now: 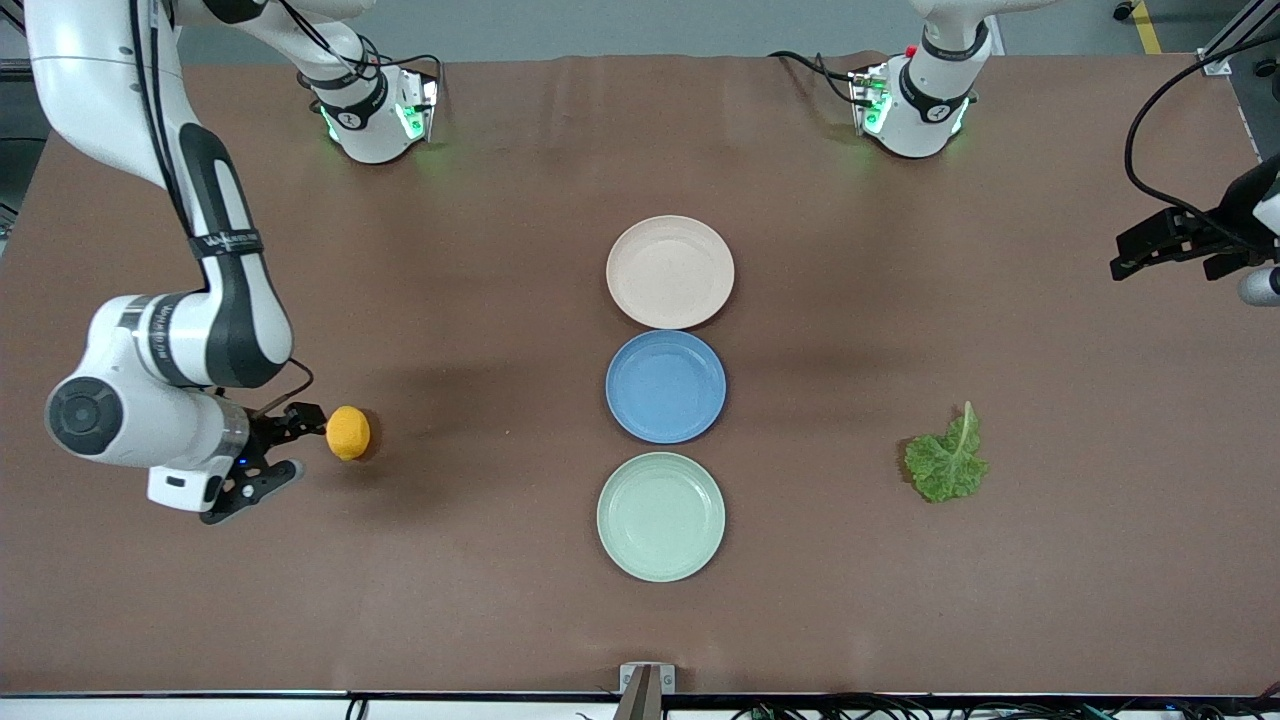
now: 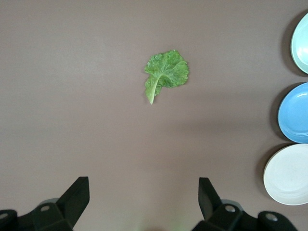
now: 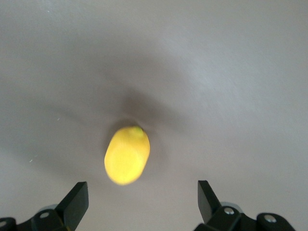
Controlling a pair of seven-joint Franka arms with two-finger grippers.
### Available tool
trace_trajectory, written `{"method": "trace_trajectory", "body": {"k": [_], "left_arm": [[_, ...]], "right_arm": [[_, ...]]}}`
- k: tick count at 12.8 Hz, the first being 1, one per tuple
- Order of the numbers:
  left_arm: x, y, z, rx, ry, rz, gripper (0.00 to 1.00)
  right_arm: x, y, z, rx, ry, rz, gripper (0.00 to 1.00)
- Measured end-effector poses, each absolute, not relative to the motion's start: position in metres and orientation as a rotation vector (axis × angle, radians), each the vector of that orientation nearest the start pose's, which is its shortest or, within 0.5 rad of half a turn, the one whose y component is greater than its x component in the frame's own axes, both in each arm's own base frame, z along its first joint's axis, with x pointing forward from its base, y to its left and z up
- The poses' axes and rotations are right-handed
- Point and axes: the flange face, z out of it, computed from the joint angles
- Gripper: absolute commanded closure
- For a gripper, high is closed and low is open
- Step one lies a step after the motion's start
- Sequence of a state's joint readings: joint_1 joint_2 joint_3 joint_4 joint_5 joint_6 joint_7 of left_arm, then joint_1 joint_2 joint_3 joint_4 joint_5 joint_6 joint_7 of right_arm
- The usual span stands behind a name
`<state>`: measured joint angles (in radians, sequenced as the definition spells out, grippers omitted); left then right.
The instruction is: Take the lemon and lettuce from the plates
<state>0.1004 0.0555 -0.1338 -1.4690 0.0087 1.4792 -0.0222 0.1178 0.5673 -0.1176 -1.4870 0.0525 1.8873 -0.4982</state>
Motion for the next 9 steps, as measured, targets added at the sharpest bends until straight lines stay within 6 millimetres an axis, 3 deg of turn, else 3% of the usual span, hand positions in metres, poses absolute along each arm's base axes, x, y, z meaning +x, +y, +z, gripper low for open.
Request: {"method": "trace_trajectory", "body": {"k": [3,5,9], "left_arm": [[0.545,-0.019,0.634,-3.13,-0.003,0.085,0.0],[0.541,-0.018,0.635,-3.13,-0.006,0.083,0.0],[0.543,-0.021,0.635,-3.132,0.003,0.05,0.0]], "right_arm": [[0.684,0.017,0.394,-3.078,-0.41,0.341,0.0],[0.675,0.011,0.44,-3.1,-0.278,0.332,0.0],[0.651,-0.054,0.502,-3.105,-0.097,0.278,0.0]]}}
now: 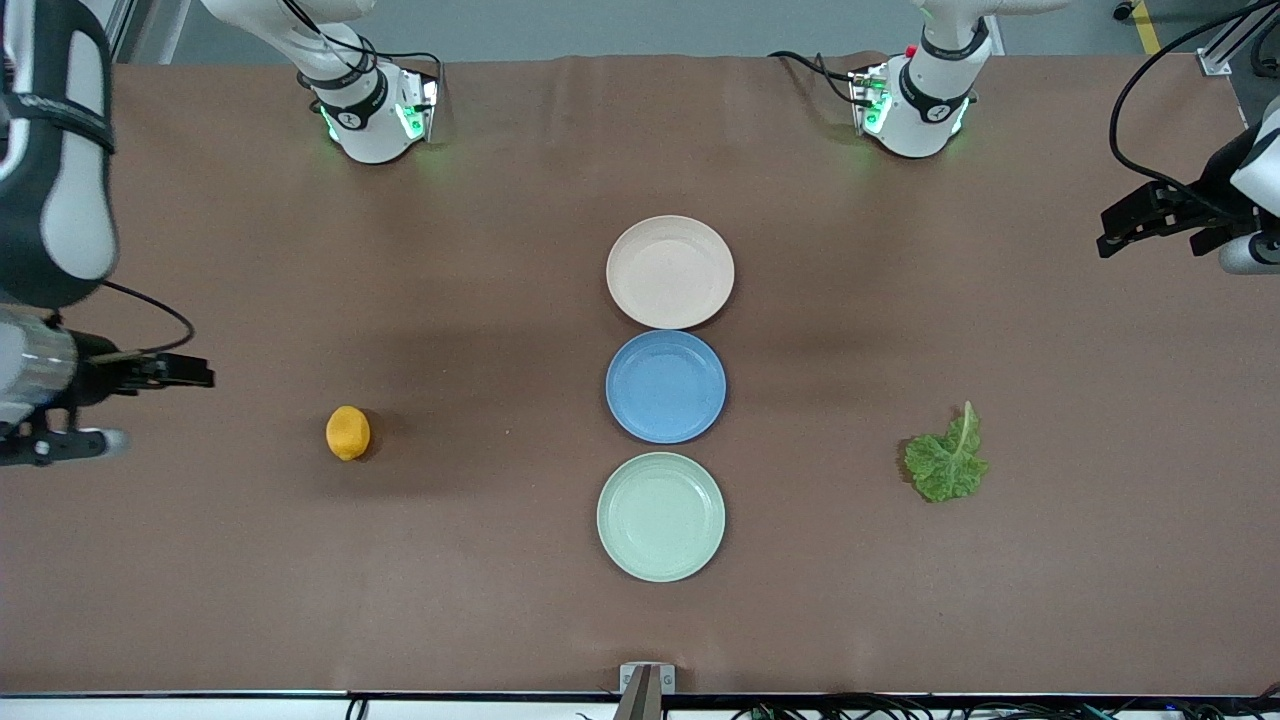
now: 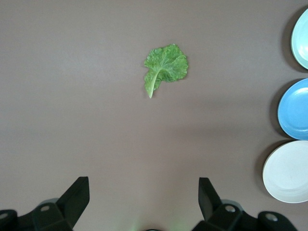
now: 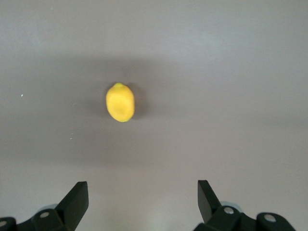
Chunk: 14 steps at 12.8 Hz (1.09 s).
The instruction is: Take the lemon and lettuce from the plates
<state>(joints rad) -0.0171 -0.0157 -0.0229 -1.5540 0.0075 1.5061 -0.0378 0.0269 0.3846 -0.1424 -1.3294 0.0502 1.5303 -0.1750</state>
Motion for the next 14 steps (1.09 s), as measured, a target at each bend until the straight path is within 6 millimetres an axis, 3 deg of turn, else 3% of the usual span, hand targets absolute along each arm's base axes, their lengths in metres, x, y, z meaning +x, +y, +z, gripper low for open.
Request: {"method": "trace_trajectory", "body": {"k": [2,5,8,10,14], "left_arm": [[0.543,-0.022,0.636,-3.132,0.006,0.042,0.0],[0.543,-0.027,0.636,-3.134,0.018,0.041,0.0],[0.545,-0.026,0.636,-3.137,0.017,0.021,0.0],[0.546,-0.024,0.637,-3.138,0.012,0.004,0.0],[0.547,-0.024,0.643,-3.139,0.009,-0.023,0.0]], "right_arm": [[0.648,-0.07,0.516,-3.108,-0.054,0.244,0.0],[0.649,-0.078,0.533,-3.118,0.058,0.191,0.0],[0.644,-0.061,0.538,-3.109,0.125,0.251,0.0],[0.638,-0.045,0.553,-3.109,0.111,0.251,0.0],[0.626,-0.046,0.568,-3.106,0.115,0.238,0.0]]}}
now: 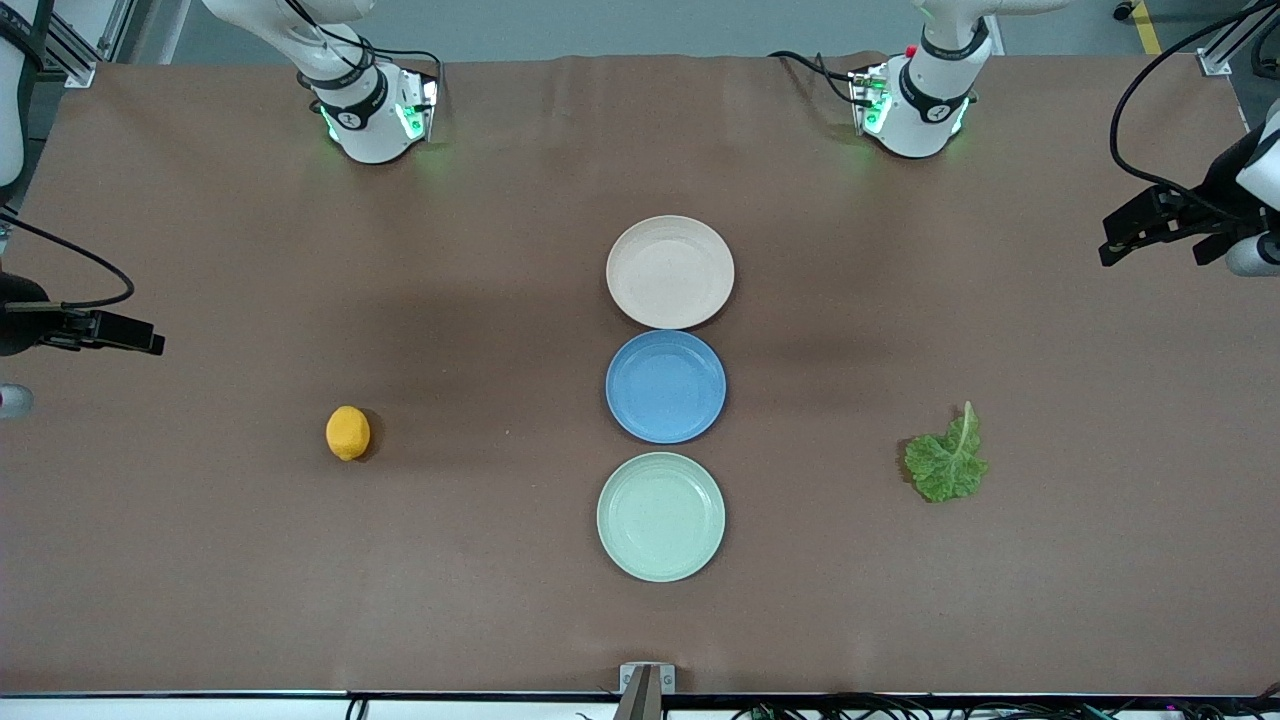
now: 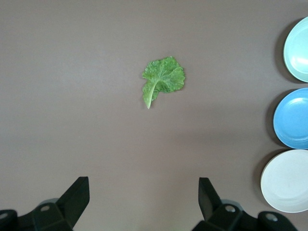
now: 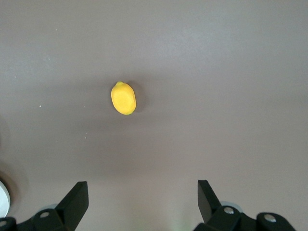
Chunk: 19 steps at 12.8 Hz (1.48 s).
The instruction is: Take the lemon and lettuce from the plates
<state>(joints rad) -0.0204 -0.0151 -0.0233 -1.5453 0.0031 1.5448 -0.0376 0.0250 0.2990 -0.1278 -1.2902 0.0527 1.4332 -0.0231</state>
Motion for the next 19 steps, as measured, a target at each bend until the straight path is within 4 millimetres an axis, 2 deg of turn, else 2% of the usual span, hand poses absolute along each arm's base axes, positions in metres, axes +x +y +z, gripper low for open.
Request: {"method": "trace_trajectory", "body": {"k": [3,6,13,19], "left_arm": [[0.547,-0.023,0.644,-3.139,0.009,-0.028,0.0],[0.546,-0.024,0.645,-3.139,0.01,-0.032,0.0],[0.544,-0.026,0.649,-3.139,0.018,-0.042,0.0],[0.538,-0.036,0.651,-3.138,0.044,-0.041,0.0]], "right_arm": [[0.612,-0.049,0.567,-3.101,0.095,0.2,0.0],[0.589,-0.052,0.573,-3.094,0.074,0.166,0.0],[0.557,-0.057,0.61,-3.085,0.033,0.116,0.0],[0.543,-0.054,0.634,-3.094,0.018,0.097,0.0]]}}
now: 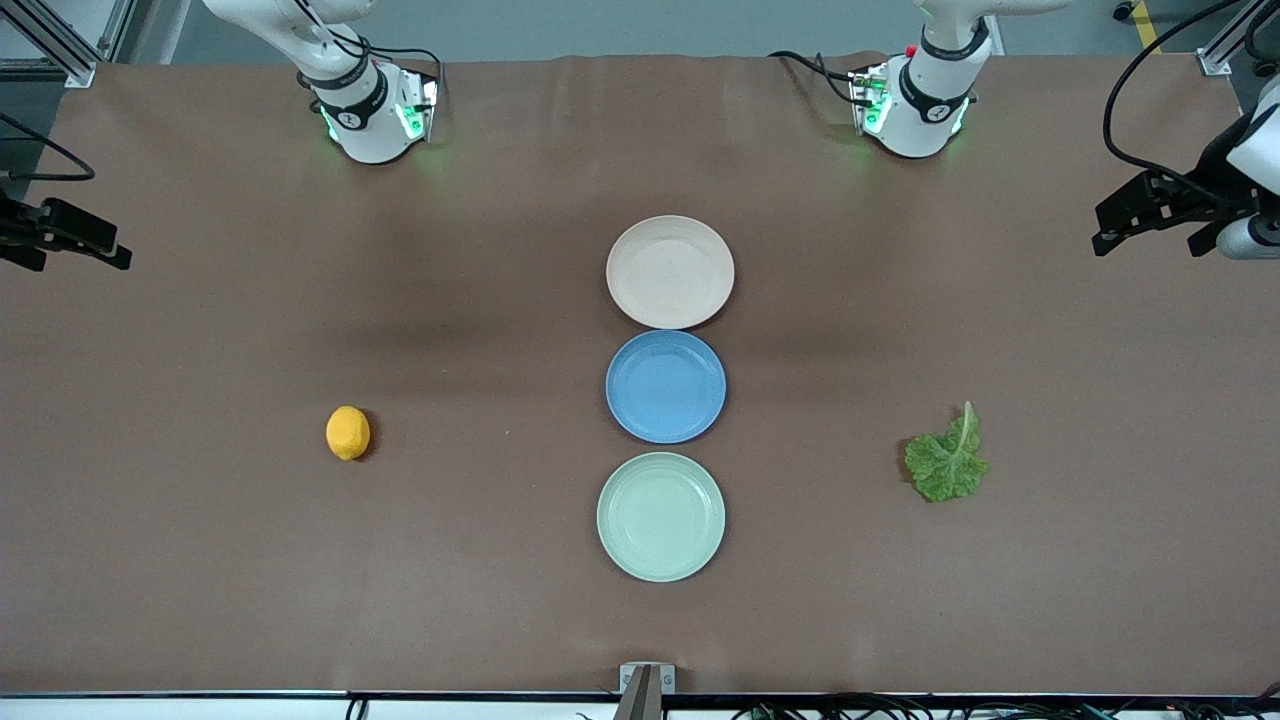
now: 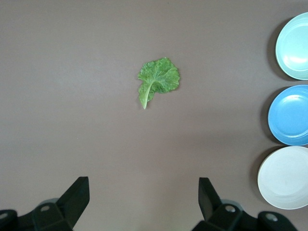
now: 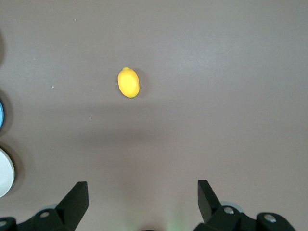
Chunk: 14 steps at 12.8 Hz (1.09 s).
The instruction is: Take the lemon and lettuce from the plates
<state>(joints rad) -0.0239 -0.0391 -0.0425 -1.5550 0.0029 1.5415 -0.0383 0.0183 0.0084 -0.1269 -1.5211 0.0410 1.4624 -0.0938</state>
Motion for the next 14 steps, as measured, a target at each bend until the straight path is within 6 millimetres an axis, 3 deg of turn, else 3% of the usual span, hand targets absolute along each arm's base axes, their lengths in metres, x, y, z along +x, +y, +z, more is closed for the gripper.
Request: {"method": "trace_trajectory", "body": {"k": [3,7,14], "left_arm": [[0.534,-0.035,0.652,-3.137,0.042,-0.04,0.0],[0.531,-0.035,0.652,-3.137,0.043,-0.039,0.0],[0.531,-0.044,0.651,-3.136,0.051,-0.035,0.0]], "right_arm": [[0.535,-0.053,0.644,-3.092,0.014,0.084,0.0],[0.527,-0.054,0.64,-3.091,0.01,0.09,0.0],[0.517,-0.045,0.651,-3.116,-0.03,0.067,0.0]]}}
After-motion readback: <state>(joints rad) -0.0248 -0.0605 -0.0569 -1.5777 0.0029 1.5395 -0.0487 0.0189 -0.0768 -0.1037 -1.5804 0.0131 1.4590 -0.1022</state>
